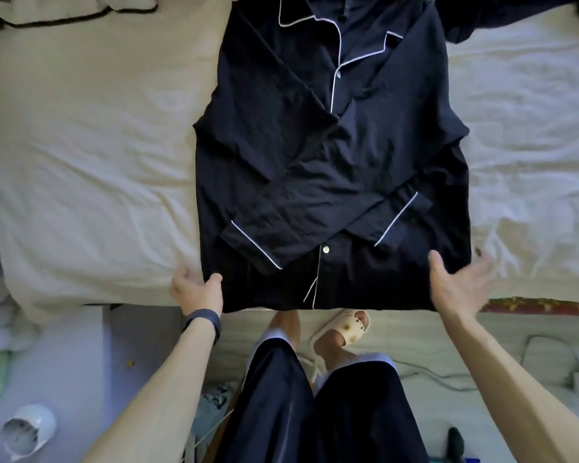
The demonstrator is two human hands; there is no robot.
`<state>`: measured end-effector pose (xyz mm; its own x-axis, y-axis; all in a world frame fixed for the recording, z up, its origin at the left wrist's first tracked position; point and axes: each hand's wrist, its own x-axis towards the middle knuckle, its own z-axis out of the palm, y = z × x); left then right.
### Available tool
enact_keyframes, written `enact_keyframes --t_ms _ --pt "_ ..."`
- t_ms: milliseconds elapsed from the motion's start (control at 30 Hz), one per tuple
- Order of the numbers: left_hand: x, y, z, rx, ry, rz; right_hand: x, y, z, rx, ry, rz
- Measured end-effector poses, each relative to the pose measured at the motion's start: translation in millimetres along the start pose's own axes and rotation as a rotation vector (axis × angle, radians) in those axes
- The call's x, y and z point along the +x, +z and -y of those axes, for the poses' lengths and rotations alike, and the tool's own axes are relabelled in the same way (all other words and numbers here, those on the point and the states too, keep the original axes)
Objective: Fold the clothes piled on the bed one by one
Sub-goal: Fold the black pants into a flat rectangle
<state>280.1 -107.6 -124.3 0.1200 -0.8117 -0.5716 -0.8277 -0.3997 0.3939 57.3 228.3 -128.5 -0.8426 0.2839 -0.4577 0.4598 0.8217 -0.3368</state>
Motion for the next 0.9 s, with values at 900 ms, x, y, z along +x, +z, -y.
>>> enact_keyframes --t_ms 900 --pt "-16 -61 56 0.281 0.135 0.468 3 -63 -91 0.216 0.093 0.290"
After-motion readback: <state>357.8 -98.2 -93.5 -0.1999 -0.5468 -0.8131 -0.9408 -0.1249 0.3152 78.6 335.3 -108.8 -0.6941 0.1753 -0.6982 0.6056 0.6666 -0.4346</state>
